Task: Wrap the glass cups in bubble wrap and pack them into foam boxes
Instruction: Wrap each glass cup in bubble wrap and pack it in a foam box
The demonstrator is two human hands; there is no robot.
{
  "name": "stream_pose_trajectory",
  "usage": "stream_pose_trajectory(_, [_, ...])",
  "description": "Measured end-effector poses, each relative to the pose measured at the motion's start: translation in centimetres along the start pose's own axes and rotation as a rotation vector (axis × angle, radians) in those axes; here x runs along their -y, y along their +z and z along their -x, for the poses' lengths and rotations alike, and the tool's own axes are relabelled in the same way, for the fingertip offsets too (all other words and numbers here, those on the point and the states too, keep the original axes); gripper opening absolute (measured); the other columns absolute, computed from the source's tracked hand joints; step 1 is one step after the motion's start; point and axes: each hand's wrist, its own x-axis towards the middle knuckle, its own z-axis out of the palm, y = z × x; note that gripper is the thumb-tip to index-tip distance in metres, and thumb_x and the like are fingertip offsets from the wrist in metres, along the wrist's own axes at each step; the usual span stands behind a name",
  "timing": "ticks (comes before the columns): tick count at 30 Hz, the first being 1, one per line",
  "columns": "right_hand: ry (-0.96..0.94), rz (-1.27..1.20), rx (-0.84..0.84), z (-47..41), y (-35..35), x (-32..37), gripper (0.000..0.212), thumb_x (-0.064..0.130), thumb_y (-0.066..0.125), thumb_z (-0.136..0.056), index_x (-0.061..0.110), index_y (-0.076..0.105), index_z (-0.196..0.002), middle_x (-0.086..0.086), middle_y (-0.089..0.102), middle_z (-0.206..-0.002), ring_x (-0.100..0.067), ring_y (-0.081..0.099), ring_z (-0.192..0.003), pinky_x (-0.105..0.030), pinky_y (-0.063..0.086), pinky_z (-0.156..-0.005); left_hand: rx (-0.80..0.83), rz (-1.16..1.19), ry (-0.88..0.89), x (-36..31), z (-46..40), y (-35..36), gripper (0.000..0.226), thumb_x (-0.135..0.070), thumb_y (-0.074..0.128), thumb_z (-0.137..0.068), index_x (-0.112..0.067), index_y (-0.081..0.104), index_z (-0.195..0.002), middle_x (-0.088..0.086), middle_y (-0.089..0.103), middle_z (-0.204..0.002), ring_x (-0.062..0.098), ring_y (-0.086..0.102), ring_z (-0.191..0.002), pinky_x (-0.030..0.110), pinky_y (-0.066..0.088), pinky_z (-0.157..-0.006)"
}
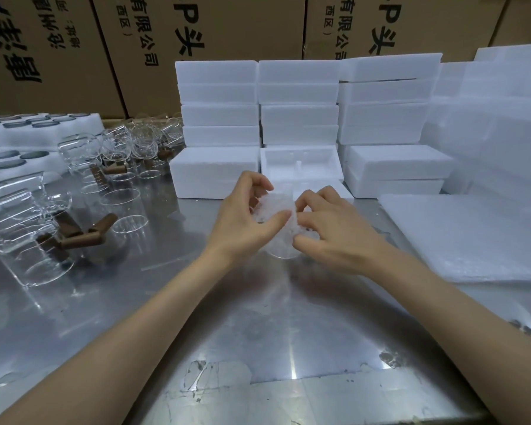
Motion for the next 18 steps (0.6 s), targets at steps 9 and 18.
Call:
stream_pose_trajectory(9, [0.033,-0.102,0.006,0.2,0.4,-0.6,0.025,0.04,0.05,-0.082,0.03,0.038,-0.063,0.017,0.042,-0.086,-0.006,0.026,-0.09,-0.031,0.039,-0.072,0.24,-0.458,0.375,-0.4,0.5,-0.7,0.041,-0.048,0.05,-0.079,-0.011,0.063,-0.092,-0.004,0.065,-0.087,0.019,0.06,-0.084,0.034,0.039,-0.083])
stream_pose_trajectory(18, [-0.005,-0.278,-0.111,0.5,0.5,-1.0,0.052,0.033,0.055,-0.076,0.031,0.053,-0.128,0.03,0.053,-0.106,0.003,0.039,-0.105,-0.024,0.043,-0.082,0.319,-0.736,0.382,0.2,-0.1,-0.8,0.06,-0.061,0.036,-0.082,-0.015,0.072,-0.073,-0.006,0.061,-0.085,0.02,0.048,-0.098,0.033,0.025,-0.098])
